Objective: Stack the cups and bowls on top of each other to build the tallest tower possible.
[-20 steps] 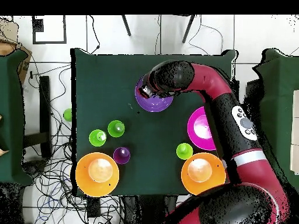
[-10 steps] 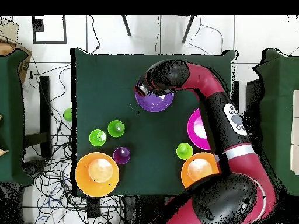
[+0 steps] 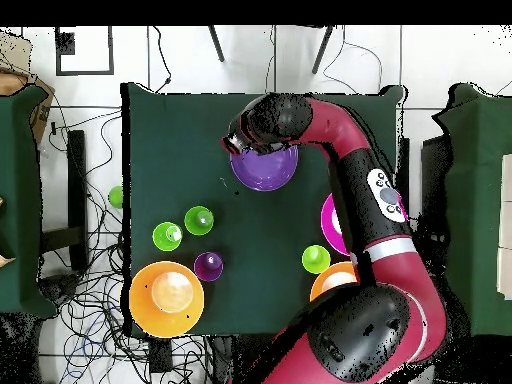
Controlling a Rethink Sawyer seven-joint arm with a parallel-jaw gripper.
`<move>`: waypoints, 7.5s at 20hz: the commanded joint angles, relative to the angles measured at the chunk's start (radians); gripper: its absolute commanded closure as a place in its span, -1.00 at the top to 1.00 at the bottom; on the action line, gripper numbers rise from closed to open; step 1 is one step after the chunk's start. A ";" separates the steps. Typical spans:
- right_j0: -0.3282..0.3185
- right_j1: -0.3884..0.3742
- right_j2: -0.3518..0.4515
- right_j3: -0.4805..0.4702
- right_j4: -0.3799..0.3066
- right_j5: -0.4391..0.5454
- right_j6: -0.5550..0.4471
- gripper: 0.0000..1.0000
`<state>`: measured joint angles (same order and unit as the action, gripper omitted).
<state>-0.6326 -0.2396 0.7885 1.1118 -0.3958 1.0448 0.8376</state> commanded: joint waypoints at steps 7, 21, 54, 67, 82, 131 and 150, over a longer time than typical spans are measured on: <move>0.029 -0.043 -0.041 -0.083 -0.049 0.101 -0.123 -1.00; 0.062 -0.077 -0.039 -0.202 -0.054 0.259 -0.153 -1.00; -0.105 -0.041 -0.026 0.083 -0.045 -0.070 -0.077 -1.00; -0.142 -0.113 -0.046 0.254 -0.054 -0.211 0.024 -1.00; -0.119 -0.093 -0.051 0.215 -0.039 -0.179 0.013 -1.00; -0.119 -0.011 -0.027 0.190 -0.026 -0.225 0.001 -1.00; -0.147 -0.050 -0.051 0.368 -0.029 -0.412 0.122 -1.00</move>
<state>-0.7768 -0.3147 0.7893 1.3784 -0.3973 0.7220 0.8376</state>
